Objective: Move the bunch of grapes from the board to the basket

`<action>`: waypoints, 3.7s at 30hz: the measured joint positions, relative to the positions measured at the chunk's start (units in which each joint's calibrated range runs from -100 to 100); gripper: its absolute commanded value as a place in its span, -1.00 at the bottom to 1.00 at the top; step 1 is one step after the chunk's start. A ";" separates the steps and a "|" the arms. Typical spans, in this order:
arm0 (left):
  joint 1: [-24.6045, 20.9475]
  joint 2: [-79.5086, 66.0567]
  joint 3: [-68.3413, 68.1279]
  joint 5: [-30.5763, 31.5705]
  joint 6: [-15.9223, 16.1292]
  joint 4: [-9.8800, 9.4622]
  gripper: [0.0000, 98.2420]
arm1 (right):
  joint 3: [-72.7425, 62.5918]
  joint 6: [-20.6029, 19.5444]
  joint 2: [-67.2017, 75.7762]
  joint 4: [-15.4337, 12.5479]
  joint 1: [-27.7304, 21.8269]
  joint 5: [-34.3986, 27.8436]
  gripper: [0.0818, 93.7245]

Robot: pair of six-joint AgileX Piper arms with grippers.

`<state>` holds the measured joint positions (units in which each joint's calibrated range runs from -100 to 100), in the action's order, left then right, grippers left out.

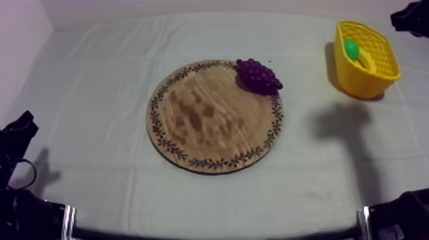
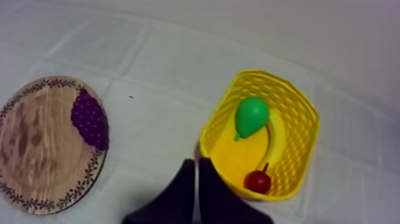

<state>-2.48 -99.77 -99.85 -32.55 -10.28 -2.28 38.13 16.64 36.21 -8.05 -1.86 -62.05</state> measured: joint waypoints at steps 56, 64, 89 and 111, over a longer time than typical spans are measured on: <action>0.00 0.00 0.00 0.00 0.00 0.00 -1.00 | -40.12 -7.84 -62.02 5.34 20.35 -15.44 0.82; 0.00 0.00 0.00 0.00 0.00 0.00 -1.00 | -39.38 -8.30 -67.40 6.17 20.54 -11.24 0.79; 0.00 0.00 0.00 0.00 0.00 0.00 -1.00 | -46.00 -9.54 -76.92 8.92 20.81 -11.14 -0.40; 0.00 0.00 0.00 0.00 0.00 0.00 -1.00 | -40.93 -3.28 -43.60 8.05 3.33 -27.02 -0.30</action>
<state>-2.48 -99.77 -99.85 -32.55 -10.28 -2.28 -2.80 13.36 -7.39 0.00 1.48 -89.07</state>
